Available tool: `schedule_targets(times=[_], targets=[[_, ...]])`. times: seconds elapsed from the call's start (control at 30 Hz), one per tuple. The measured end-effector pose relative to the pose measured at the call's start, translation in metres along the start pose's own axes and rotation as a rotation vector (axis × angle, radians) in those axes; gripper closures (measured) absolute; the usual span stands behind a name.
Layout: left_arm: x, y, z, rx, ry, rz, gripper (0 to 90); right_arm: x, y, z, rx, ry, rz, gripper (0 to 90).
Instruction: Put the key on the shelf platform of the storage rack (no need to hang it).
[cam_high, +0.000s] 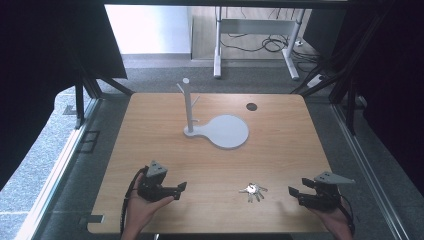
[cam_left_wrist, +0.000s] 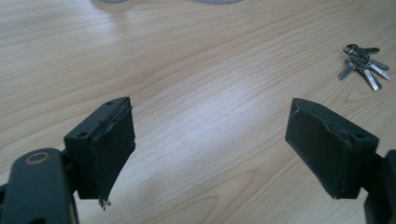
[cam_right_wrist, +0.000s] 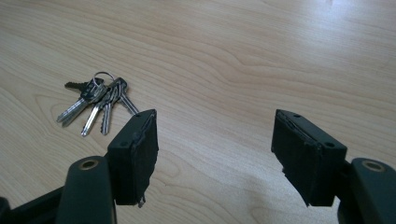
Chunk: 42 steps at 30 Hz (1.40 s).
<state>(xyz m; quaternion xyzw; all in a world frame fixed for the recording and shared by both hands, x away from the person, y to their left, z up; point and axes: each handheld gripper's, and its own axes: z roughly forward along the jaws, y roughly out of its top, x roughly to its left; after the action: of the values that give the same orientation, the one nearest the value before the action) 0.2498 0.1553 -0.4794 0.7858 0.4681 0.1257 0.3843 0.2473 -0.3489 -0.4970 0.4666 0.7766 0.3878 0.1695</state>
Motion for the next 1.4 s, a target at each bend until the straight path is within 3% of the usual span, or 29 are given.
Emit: schedule_targets(times=[0.23,0.43,0.7,0.73,0.77,0.8,0.97,1.1,1.13,1.4], targets=[[0.019,-0.002,-0.005,-0.006,0.012,-0.016,19.3,-0.011,-0.001,0.015,0.032,0.037,0.031,33.0],[0.021,-0.004,-0.001,0.024,0.014,-0.022,20.0,-0.018,-0.003,0.029,0.065,0.071,0.052,31.5],[0.014,-0.007,-0.01,0.005,0.002,-0.006,21.9,-0.023,0.005,0.034,0.09,0.121,0.088,31.4],[0.011,-0.008,-0.012,0.001,-0.004,-0.001,21.9,-0.018,0.014,0.035,0.128,0.129,0.048,31.1],[0.011,-0.008,-0.012,0.001,-0.004,-0.001,21.9,-0.018,0.014,0.035,0.128,0.129,0.048,31.1],[0.01,-0.008,-0.014,0.001,-0.009,0.002,21.9,-0.012,0.023,0.033,0.152,0.132,0.008,32.1],[0.002,-0.006,-0.016,0.012,-0.047,0.046,22.0,-0.003,0.042,0.035,0.223,0.141,-0.052,34.3],[0.003,-0.004,-0.019,0.003,-0.05,0.044,22.8,0.004,0.052,0.037,0.268,0.136,-0.107,35.0],[0.005,-0.004,-0.019,0.001,-0.048,0.042,22.8,0.007,0.06,0.037,0.288,0.137,-0.139,35.4],[0.007,-0.003,-0.016,0.012,-0.042,0.041,23.7,0.014,0.077,0.036,0.344,0.166,-0.185,36.7]])
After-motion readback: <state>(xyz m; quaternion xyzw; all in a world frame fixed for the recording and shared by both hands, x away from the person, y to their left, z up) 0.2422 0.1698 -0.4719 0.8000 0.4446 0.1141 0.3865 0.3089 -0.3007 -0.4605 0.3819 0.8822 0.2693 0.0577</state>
